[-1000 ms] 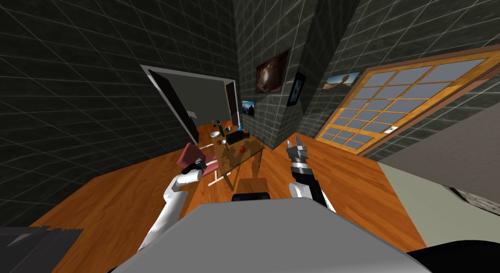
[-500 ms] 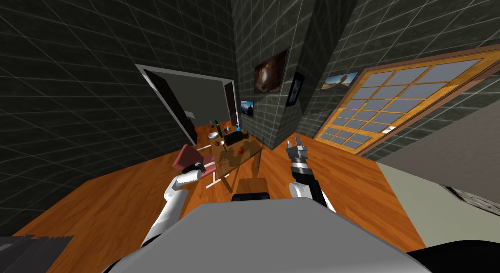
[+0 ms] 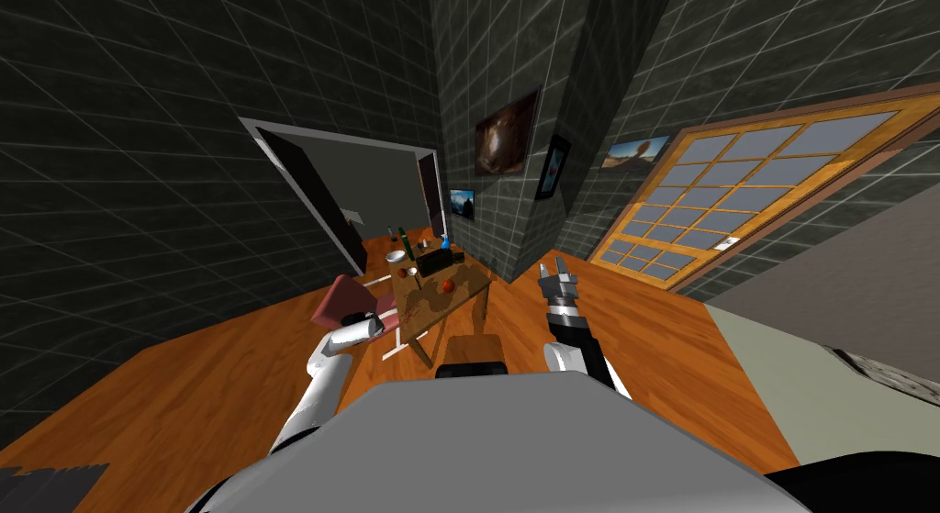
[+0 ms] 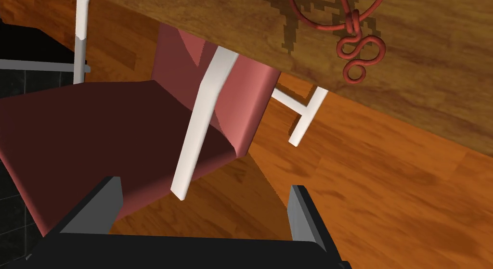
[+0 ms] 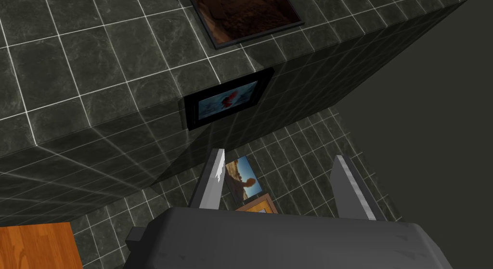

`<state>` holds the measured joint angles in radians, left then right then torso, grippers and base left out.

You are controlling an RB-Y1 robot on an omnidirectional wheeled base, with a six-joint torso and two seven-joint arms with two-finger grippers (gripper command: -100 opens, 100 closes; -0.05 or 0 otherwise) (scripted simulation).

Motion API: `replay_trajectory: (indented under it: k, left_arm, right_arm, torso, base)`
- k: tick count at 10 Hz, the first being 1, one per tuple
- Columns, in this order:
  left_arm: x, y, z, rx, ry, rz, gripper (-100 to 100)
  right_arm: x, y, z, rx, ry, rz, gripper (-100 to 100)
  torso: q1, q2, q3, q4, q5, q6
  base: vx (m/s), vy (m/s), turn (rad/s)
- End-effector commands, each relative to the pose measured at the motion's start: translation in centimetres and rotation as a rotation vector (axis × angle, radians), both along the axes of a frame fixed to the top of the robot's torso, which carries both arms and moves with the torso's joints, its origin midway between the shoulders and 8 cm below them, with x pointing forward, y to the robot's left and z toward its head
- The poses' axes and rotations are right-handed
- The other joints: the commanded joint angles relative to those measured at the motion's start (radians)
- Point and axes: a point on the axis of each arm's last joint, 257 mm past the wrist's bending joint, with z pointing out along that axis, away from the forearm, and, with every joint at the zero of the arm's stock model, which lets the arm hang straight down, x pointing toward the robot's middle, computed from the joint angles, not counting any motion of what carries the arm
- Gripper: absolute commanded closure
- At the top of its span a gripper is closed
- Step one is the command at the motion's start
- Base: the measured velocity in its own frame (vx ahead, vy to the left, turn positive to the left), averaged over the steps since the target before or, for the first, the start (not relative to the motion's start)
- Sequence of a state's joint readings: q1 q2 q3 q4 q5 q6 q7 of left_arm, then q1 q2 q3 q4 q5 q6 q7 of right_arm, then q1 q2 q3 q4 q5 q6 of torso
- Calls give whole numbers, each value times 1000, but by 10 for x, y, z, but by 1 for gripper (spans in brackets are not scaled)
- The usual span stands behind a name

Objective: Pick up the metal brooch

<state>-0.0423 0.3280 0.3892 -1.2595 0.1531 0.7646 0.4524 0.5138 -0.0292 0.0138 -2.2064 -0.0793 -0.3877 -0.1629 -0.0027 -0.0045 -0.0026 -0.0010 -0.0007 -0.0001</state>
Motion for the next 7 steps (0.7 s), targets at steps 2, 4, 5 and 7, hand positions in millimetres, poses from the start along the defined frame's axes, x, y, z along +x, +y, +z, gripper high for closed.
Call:
replay_trajectory:
  k: [2, 4, 5, 7]
  left_arm:
    - [-24, 6, -21, -84, 69, 104, -100]
    - [-42, 4, -37, -133, 126, 157, -100]
    - [-52, 3, -45, -168, 153, 201, -100]
    - [-65, 0, -54, -207, 192, 244, -100]
  right_arm:
    - [0, 0, 0, 0, 0, 0, 0]
    - [0, 0, 0, 0, 0, 0, 0]
    - [0, 0, 0, 0, 0, 0, 0]
    - [0, 0, 0, 0, 0, 0, 0]
  torso:
    - [-1, 0, 0, 0, 0, 0]
    - [-1, -1, -1, 0, 0, 0]
    - [-1, -1, -1, 0, 0, 0]
    - [-1, -1, -1, 0, 0, 0]
  base:
    - [91, -69, -47]
    - [90, -46, -29]
    - [116, -80, -52]
    - [70, -46, -23]
